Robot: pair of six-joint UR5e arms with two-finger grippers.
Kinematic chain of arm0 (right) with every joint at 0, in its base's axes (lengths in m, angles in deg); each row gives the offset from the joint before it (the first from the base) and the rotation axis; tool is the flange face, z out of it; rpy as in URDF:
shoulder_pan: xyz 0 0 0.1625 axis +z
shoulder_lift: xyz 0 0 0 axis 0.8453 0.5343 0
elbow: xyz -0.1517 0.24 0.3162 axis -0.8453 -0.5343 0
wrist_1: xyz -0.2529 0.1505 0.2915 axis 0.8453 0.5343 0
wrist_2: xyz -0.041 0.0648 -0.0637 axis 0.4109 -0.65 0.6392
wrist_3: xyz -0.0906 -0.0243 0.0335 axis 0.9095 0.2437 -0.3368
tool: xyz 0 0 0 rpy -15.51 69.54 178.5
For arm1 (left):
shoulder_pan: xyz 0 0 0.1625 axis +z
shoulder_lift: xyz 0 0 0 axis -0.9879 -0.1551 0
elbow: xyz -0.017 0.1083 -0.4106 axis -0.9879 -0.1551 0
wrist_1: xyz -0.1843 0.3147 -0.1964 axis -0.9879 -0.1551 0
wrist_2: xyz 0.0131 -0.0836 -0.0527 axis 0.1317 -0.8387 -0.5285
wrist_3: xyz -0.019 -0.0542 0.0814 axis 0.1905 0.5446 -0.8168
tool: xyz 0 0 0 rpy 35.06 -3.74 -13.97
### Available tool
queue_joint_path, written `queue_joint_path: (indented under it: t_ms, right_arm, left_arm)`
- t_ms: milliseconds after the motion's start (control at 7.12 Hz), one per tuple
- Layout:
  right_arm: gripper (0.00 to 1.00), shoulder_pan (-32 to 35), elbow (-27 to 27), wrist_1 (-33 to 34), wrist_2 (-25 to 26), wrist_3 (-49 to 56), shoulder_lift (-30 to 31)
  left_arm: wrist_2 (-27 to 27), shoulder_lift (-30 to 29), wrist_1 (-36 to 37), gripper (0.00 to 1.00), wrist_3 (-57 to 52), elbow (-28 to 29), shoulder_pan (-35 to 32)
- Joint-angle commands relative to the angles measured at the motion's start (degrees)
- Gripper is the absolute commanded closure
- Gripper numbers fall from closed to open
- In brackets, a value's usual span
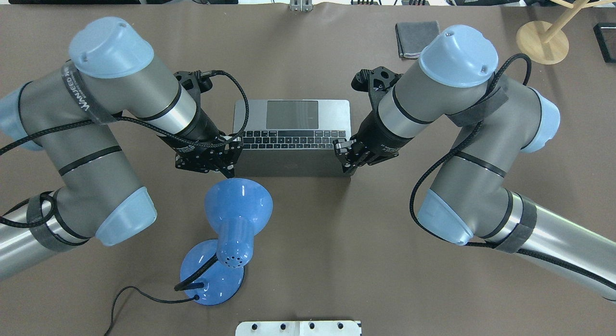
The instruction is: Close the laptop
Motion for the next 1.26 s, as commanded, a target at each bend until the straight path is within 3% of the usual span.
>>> queue_joint_path:
  t_ms: [0, 281, 562, 843, 1124]
  right_arm:
    - [1.00, 0.91, -0.59, -0.14, 0.72, -0.01, -0.74]
    - [1.00, 2.75, -1.29, -0.14, 0.72, -0.01, -1.27]
    - [1.00, 3.90, -6.11, -0.23, 0.72, -0.01, -4.59]
    - [1.00, 4.16, -11.90, -6.87, 0.81, -0.01, -5.05]
    - [1.00, 4.25, -15.60, -8.57, 1.33, -0.01, -7.05]
  left_arm:
    - [-0.03, -2.41, -1.27, 1.00, -0.03, 2.87, -0.08]
    - [0.76, -4.26, -2.59, 1.00, -0.38, 5.86, -0.35]
    - [1.38, -4.44, -7.33, 1.00, -0.47, 9.28, -2.18]
    - [1.38, -6.98, -11.80, 1.00, -0.73, 15.68, -3.68]
    - [1.38, -7.17, -13.76, 1.00, -1.08, 17.82, -4.91]
